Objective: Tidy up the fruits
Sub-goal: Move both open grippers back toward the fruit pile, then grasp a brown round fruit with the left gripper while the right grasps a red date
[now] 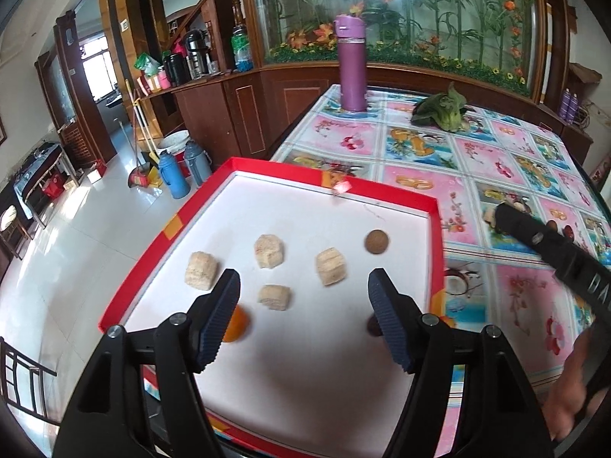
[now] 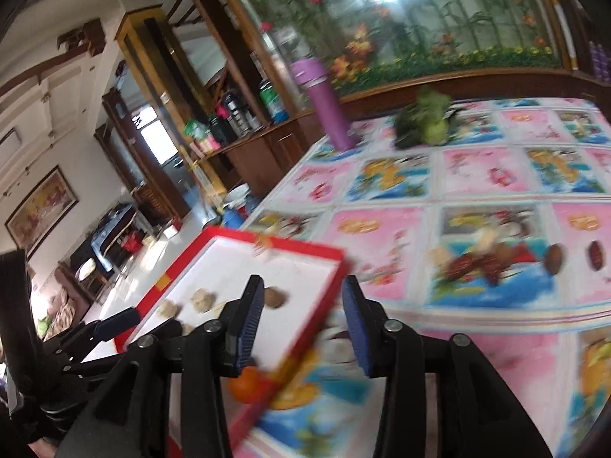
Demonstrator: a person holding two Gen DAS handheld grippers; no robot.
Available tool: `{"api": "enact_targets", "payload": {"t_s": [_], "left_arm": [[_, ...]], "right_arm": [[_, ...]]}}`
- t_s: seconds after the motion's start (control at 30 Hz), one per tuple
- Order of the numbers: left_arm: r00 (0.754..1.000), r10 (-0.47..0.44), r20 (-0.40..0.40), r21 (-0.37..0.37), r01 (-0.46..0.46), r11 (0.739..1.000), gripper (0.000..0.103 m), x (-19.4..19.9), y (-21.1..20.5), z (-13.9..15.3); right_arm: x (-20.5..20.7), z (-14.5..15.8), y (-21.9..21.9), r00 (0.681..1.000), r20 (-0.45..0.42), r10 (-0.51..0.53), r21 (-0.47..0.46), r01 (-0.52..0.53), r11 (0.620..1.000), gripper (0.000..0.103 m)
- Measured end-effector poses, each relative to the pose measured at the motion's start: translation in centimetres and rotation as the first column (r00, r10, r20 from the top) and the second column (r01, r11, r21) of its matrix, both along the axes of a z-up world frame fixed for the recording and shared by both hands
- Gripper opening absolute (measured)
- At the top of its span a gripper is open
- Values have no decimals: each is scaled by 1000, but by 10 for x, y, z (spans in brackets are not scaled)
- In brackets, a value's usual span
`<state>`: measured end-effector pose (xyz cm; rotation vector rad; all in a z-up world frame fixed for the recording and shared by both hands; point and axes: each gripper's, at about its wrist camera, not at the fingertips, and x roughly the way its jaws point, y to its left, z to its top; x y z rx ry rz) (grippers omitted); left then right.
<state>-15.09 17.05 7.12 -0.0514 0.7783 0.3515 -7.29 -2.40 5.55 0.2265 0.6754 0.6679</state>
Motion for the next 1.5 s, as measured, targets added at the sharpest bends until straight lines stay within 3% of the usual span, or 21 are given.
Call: {"api": "enact_targets", "payload": {"t_s": [0.2, 0.27, 0.37, 0.47, 0.57, 1.03, 1.27, 1.33, 1.47, 1.5], "left_arm": [[993, -119, -14, -53, 118, 992, 71, 23, -46, 6], [982, -188, -11, -88, 186, 979, 71, 35, -71, 10], [960, -281, -12, -131, 277, 952, 72, 55, -108, 12], [935, -355, -24, -161, 347, 924, 72, 79, -145, 8], [922, -383, -62, -166, 369, 915, 72, 98, -173, -1], [905, -410, -114, -114, 398, 910, 72, 153, -225, -31], [888, -442, -126, -106, 431, 896, 71, 169, -236, -41], [877, -461, -133, -114, 449, 886, 67, 173, -239, -46], [861, -494, -119, -86, 487, 869, 61, 175, -247, -47], [856, -503, -117, -95, 495, 864, 54, 177, -248, -48]], "right_arm": [[37, 1, -113, 974, 17, -224, -68, 225, 972, 46], [52, 0, -154, 950, 26, -310, -125, 311, 942, 46], [75, -9, -187, 938, -24, -346, -198, 335, 921, 46], [88, -18, -194, 944, -62, -323, -209, 304, 929, 46], [89, -23, -190, 951, -80, -297, -198, 277, 940, 45], [100, -45, -185, 939, -166, -300, -268, 250, 930, 33], [101, -48, -185, 942, -147, -302, -304, 247, 920, 16], [102, -48, -186, 941, -141, -309, -315, 253, 915, 10], [104, -48, -191, 937, -162, -311, -290, 256, 922, 9], [104, -48, -191, 937, -161, -312, -291, 257, 922, 9]]}}
